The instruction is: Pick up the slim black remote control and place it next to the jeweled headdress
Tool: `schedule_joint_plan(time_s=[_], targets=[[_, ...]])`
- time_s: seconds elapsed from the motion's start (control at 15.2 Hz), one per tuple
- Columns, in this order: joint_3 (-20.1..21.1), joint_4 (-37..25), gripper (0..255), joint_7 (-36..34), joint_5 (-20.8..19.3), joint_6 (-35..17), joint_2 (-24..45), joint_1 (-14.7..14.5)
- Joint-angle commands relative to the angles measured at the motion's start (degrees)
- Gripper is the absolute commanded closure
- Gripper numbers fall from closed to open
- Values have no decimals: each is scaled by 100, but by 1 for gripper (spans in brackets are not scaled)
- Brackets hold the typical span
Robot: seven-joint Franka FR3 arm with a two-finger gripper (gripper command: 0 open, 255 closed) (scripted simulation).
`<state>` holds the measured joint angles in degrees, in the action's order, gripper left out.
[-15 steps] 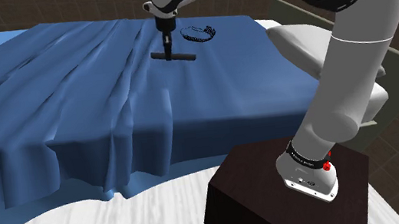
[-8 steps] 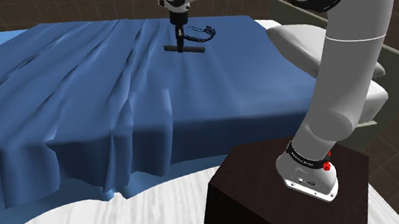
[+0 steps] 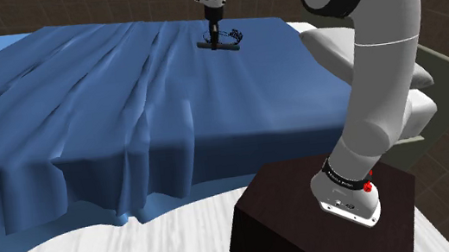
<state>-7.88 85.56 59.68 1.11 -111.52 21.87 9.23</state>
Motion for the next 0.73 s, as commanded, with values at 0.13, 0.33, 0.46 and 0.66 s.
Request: schedule_joint_plan(time_s=[0.13, 0.33, 0.46, 0.66], targets=[[-99, -728, 255, 490, 147, 234, 489, 386], [-145, -1452, 255, 806, 258, 492, 954, 684], [-159, -1934, 255, 966, 318, 673, 1255, 860], [-154, -1694, 255, 968, 318, 439, 1250, 848]])
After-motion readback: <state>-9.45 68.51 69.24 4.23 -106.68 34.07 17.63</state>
